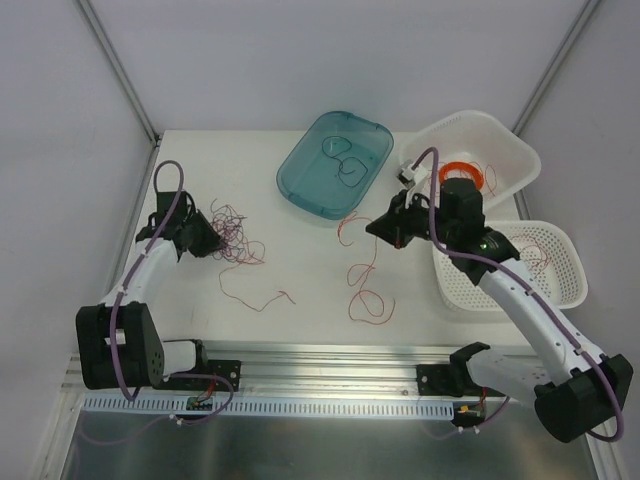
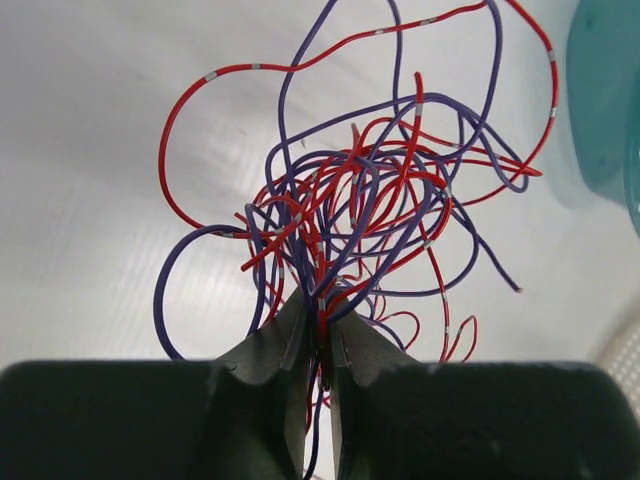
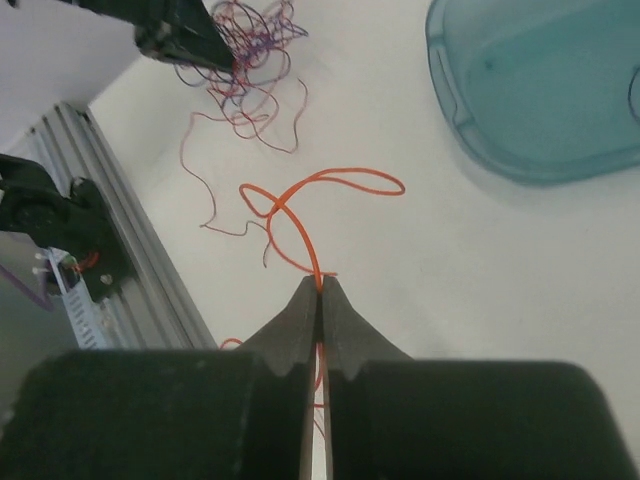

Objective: Untangle the cables

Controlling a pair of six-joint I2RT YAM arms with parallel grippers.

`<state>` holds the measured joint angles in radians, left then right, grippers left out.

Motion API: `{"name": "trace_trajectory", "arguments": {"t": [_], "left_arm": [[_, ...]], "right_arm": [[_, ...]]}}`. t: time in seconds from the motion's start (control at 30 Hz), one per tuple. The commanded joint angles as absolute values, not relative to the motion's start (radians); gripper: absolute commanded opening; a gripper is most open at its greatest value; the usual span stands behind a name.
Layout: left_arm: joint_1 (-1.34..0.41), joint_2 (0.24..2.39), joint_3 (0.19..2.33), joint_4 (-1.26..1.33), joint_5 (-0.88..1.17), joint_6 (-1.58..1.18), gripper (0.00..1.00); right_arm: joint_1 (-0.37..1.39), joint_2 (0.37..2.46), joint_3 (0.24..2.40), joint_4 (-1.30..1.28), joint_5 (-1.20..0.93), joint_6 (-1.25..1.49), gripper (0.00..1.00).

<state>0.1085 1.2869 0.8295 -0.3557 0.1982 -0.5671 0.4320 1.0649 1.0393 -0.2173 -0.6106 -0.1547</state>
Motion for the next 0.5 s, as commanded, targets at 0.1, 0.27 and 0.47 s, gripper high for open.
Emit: {"name": "trace_trajectory", "arguments": {"t": [0.1, 0.27, 0.47], "left_arm": [[0.029, 1.157, 0.714, -0.338, 0.336, -0.500, 0.17], [0.029, 1.002, 0.632, -0.307, 0.371, -0.419, 0.42], [0.029, 0.841, 0.598, -0.296, 0.419, -0.333, 0.80]], "right_arm": [[0.518, 1.049, 0.855, -0.255, -0.341, -0.204, 0.01], [0.541, 1.069, 0.717, -0.253, -0.276, -0.141, 0.03], [0.603, 1.199, 0.661, -0.264, -0.233, -0.109, 0.21]]}}
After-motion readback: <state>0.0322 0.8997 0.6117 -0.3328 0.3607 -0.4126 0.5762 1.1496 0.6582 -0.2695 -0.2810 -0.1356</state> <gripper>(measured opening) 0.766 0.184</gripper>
